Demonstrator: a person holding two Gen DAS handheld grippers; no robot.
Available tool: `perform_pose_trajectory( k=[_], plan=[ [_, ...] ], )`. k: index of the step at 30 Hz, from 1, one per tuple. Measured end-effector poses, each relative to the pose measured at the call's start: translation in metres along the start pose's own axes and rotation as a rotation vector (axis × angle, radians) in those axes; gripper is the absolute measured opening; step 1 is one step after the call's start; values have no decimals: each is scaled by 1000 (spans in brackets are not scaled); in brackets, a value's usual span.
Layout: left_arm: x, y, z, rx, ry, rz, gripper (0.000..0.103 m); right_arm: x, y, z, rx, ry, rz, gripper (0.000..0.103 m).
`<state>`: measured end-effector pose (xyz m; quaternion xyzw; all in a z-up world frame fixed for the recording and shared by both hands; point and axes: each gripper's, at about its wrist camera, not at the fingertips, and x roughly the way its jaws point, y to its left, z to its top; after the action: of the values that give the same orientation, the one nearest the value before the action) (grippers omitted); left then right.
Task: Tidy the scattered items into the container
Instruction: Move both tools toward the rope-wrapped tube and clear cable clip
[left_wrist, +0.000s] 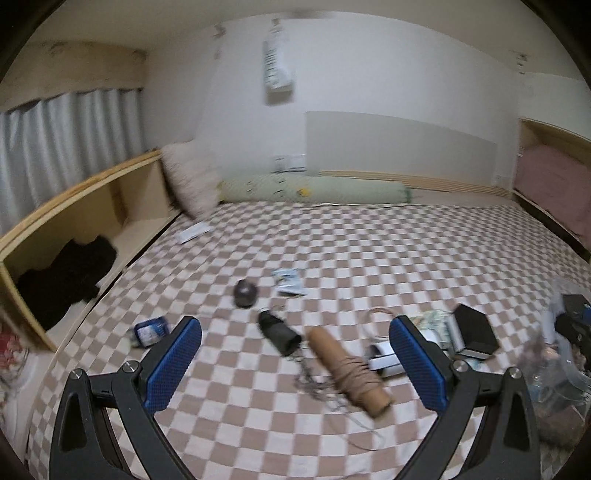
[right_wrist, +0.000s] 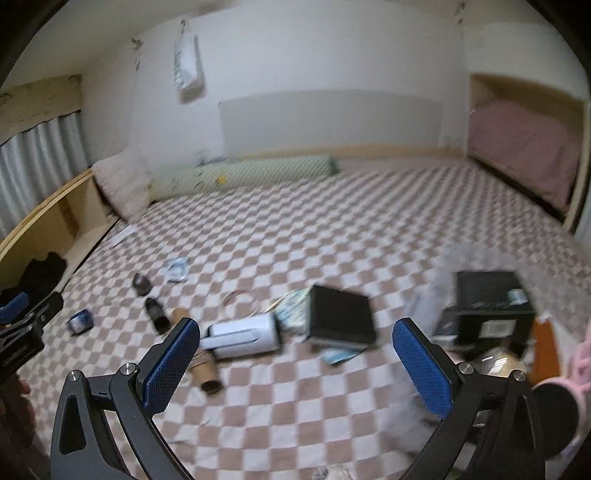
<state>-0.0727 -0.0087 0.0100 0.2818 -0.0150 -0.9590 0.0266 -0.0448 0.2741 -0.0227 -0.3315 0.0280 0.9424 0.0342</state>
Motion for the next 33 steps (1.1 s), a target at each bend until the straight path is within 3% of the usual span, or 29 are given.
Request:
perform_pose_trajectory(
  k=[14,17,19,21,33],
  plan=[
    [64,37,-37,31,138,100,102,75,85,-46,-217,219,122,103],
    [87,35,-47,43,186,100,102,88,103,-56,-274,246,135,98],
    [103,33,-55,45,220,104,102,96,112,-61,-300,258,135,87],
    [121,31,-64,35,272,88,102,104,116,-64,-305,277,145,82],
    [192,21,-92,-59,454,19,102,145,103,-68,-209,360,161,82]
  ],
)
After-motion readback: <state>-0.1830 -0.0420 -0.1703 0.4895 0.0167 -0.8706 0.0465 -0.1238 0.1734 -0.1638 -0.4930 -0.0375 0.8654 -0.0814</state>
